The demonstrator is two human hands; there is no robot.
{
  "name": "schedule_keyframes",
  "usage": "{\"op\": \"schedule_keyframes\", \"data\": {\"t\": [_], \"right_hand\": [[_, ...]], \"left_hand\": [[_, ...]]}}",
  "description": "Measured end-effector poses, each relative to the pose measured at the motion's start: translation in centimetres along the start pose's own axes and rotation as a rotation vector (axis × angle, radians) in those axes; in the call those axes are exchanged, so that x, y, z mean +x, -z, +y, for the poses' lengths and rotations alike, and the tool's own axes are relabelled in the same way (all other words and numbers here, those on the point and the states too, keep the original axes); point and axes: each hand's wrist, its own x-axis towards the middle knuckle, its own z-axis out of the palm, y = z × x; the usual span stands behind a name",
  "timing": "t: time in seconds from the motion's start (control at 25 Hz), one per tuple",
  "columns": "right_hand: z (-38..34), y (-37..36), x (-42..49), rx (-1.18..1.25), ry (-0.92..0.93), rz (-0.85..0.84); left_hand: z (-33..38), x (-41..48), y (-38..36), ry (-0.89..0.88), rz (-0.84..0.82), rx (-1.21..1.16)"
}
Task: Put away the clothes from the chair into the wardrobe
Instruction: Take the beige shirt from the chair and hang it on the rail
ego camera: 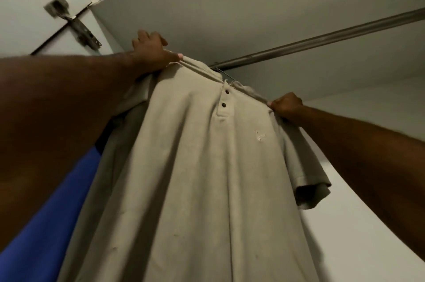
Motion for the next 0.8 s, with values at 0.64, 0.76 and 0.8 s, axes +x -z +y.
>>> {"op": "schedule_keyframes", "data": {"t": [0.64,0.76,0.8], "right_hand": [[3.3,3.7,-18.4,-0.031,-0.031,-0.427],[6.6,2.4,-25.6,-0.183,0.053,-0.493],[7.6,2.2,-28.4,-0.188,0.092,-0.510]], "left_hand": [[5.0,-18.4,-1.5,-0.515,-0.406,0.650],[4.9,-28.5,-2.1,-0.516,-0.551,0.563],[5.1,-31.6,-2.2,-0.499,-0.583,0.539]]}}
